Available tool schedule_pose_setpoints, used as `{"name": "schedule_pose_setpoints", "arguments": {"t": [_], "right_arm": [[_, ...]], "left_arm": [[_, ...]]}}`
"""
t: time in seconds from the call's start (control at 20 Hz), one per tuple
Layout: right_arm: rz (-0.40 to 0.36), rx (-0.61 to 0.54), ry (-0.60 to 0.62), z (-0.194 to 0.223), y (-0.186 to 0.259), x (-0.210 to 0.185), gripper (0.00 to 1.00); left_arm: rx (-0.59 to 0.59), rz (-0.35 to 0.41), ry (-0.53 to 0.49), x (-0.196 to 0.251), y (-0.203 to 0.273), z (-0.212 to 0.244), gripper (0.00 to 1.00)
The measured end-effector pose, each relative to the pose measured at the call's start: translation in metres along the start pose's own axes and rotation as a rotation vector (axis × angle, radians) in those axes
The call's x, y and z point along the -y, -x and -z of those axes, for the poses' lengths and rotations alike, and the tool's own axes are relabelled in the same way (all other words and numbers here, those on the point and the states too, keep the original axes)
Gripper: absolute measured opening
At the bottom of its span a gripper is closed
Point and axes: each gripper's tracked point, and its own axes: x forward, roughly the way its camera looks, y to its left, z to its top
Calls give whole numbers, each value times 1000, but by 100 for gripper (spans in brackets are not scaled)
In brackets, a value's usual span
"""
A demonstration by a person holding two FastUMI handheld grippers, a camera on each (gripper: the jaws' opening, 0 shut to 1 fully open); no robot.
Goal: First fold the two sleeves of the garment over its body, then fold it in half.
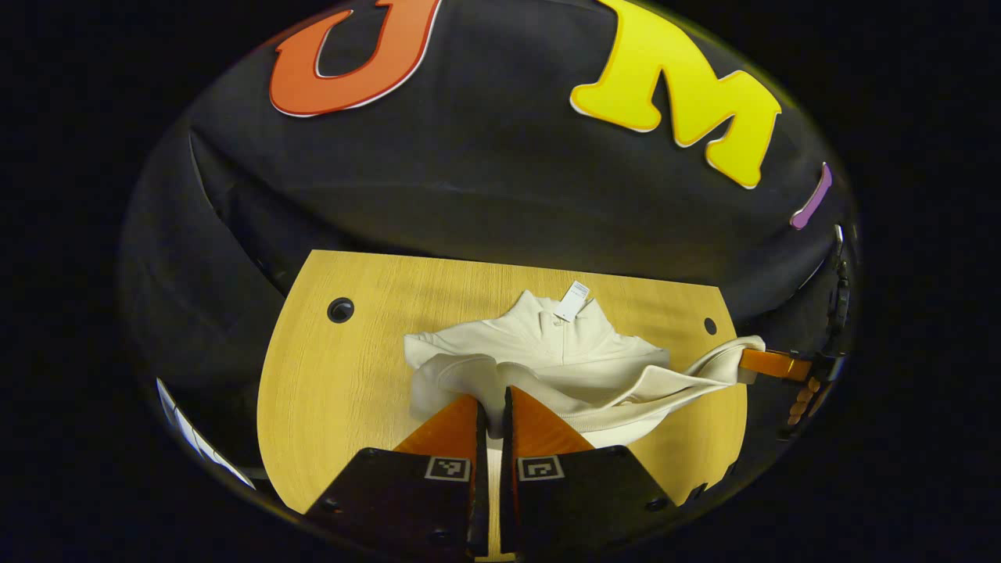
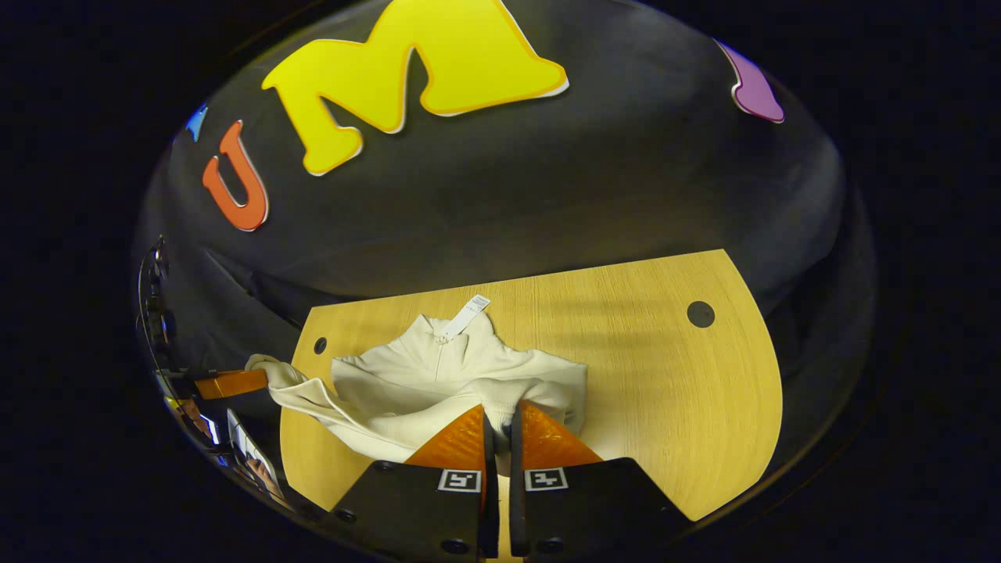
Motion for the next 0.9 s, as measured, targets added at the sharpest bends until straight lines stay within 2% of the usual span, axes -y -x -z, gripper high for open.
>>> {"name": "schedule_pose_setpoints", "arguments": {"t": [0.25,0.45,0.6,0.75,0.8,0.9], "right_arm": [[21,-73,-108,4,-89,18,6],[45,-104,-156,12,-152,30,6],[63,-107,-130,16,-172,34,6],[84,-91,-116,16,-181,36,6],[86,-89,-124,15,-182,35,9],[81,-75,-143,12,-184,34,12]], "left_arm": [[-90,-38,9,-2,-87,10,8],[-138,-53,14,-13,-125,24,8],[-154,-67,1,-17,-156,27,8],[-159,-71,0,-18,-166,31,9],[-164,-70,2,-19,-169,33,10],[-174,-71,4,-20,-169,35,17]]}}
